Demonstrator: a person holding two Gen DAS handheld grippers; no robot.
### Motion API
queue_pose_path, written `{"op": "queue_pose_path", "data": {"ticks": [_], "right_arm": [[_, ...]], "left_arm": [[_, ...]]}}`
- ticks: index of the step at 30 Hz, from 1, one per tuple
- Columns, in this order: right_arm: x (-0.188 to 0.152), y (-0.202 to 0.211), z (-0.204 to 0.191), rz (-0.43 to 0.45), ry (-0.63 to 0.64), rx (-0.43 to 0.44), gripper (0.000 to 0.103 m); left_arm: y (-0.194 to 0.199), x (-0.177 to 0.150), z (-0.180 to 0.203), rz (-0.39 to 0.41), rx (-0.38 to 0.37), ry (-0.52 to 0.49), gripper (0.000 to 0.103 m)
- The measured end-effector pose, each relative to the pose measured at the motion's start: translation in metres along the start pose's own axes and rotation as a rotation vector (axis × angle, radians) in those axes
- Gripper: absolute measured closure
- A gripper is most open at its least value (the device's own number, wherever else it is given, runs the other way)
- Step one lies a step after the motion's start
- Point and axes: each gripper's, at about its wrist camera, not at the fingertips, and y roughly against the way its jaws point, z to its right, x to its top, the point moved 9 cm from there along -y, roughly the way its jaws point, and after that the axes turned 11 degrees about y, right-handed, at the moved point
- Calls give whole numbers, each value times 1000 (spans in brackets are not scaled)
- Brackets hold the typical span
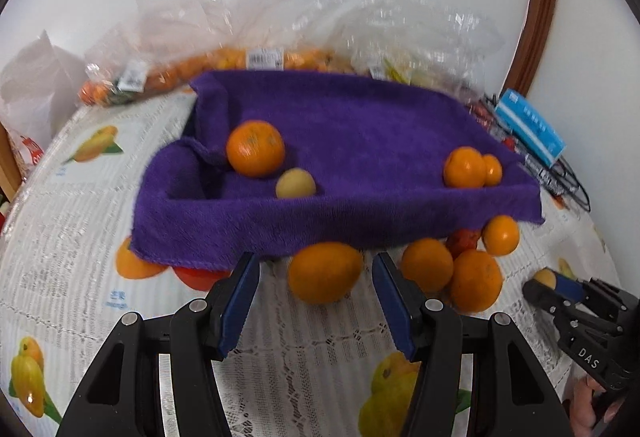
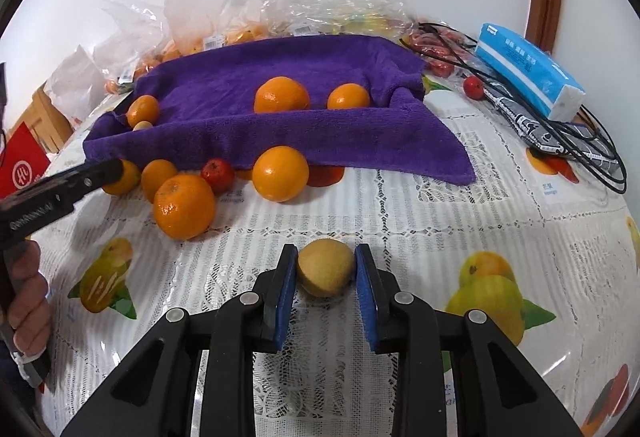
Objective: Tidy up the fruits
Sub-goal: 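Grasp a large orange with the left tool while the right tool holds the kiwi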
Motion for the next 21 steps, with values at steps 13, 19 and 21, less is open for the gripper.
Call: {"op": "queue_pose_path", "data": {"ticks": [13, 19, 21], "right_arm": [[0, 2, 0, 12, -27, 36, 72], [0, 1, -2, 3, -11, 9, 73], [0, 1, -2, 2, -6, 3, 73]], "left_arm": [[-9, -5, 4, -31, 55, -41, 57], [-11, -3, 1, -27, 72, -31, 63], [-12, -3, 1, -29, 70, -33, 63]]}}
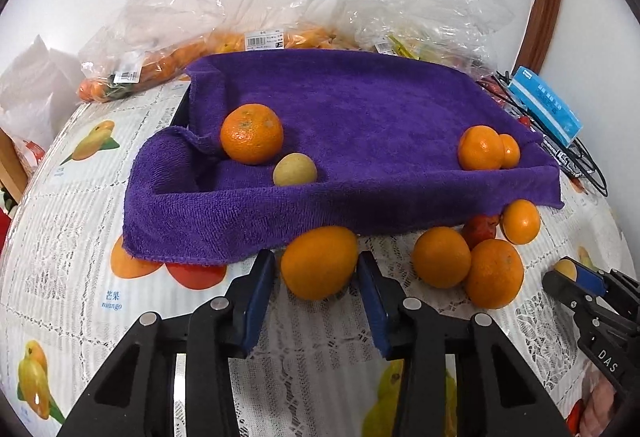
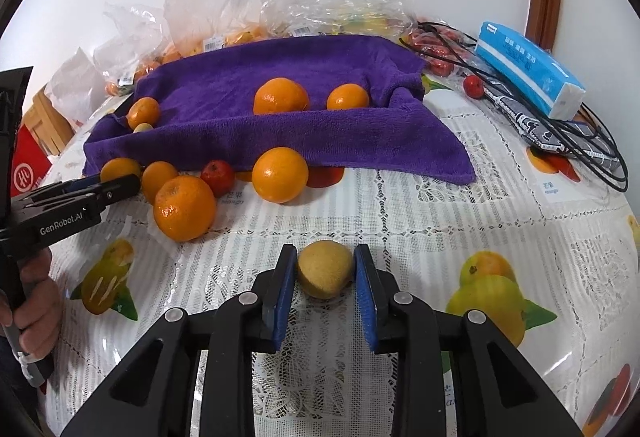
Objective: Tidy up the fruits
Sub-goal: 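Grasp a large orange with the left tool while the right tool holds the kiwi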
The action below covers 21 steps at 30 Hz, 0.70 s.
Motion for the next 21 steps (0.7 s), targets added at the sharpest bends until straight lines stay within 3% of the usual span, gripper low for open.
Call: {"op": "queue_pose_path", "data": {"ticks": [6, 8, 12, 21], "right_arm": [[0, 0, -2, 2, 10, 4, 73], [0, 0, -1, 5, 4, 9, 74], [0, 1, -1, 13, 1, 21, 75], [3, 15, 0, 93, -43, 96, 75]], "left_arm": [[-1, 0, 3, 2, 15, -21, 64], [2, 0, 1, 2, -42, 9, 70], [15, 1, 5, 26, -204, 70, 72], [27, 1, 15, 67, -241, 48, 78]]}}
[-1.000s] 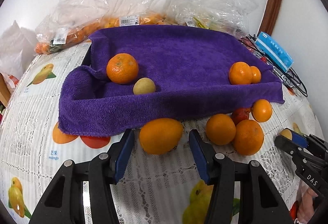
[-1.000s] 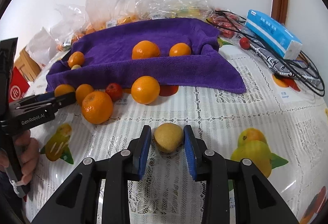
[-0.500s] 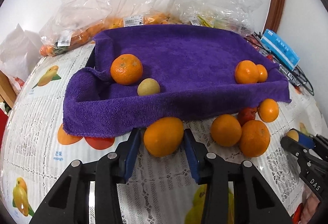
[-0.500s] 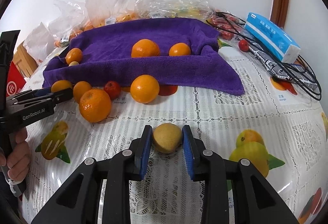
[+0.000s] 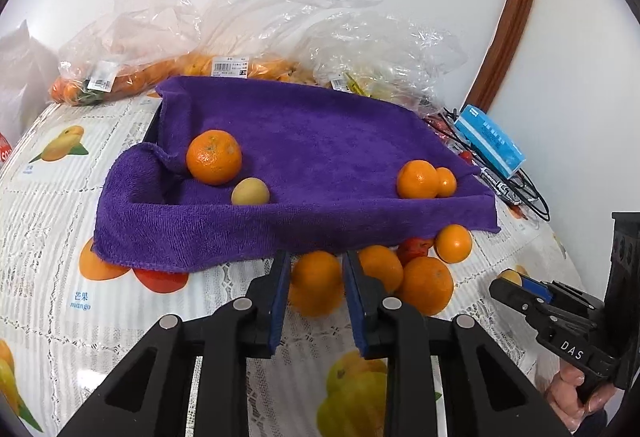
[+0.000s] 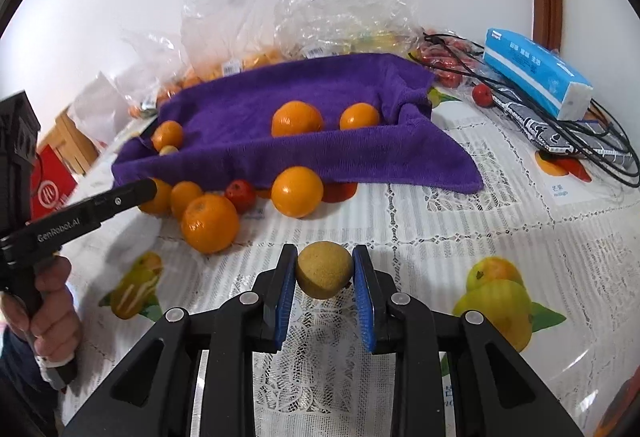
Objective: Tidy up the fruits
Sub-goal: 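Grasp a large orange with the left tool while the right tool holds the kiwi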
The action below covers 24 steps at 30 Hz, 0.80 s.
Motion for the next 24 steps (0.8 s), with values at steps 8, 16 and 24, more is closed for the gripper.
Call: {"op": "queue_pose_path", "data": {"ticks": [8, 16, 24], "right_arm": [[0, -3, -1, -15, 12, -32, 75], [-1, -6, -2, -29, 25, -38, 75], [0, 0, 2, 3, 5, -39, 75]], "left_arm": [[-19, -11, -2, -99, 66, -33, 71], [-17, -13, 8, -83, 64, -74, 72], [7, -1, 10, 21, -8, -40, 72]]}}
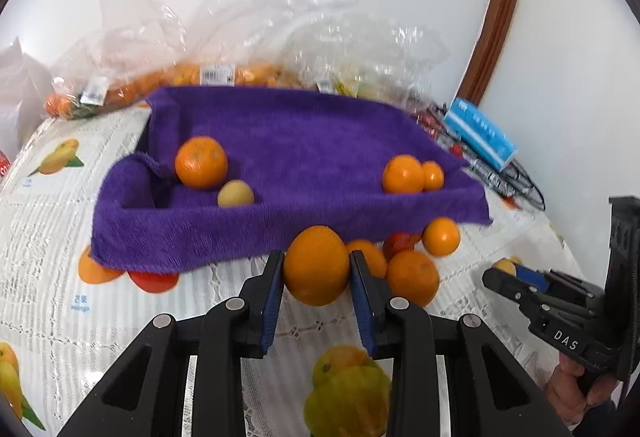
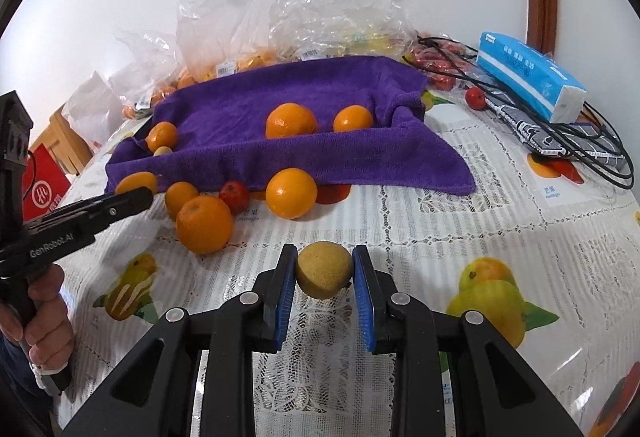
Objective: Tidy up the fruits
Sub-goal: 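Grasp a large orange with the left tool while the right tool holds the kiwi, then carry the kiwi in the right tool and orange in the left tool over the towel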
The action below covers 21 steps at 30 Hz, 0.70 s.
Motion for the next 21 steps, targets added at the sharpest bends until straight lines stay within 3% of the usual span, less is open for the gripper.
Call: {"op": "queue_pose_path", "data": {"ticks": [5, 10, 21], "right_arm": [[3, 9, 6, 49, -41, 4, 75], [11, 18, 2, 74, -49, 2, 75], [90, 46, -20, 213, 45, 28, 75]], "left_arm": [[13, 11, -5, 49, -35, 57, 72], [23, 20, -13, 87, -6, 76, 72], [42, 67, -22, 169, 46, 113, 72]]}}
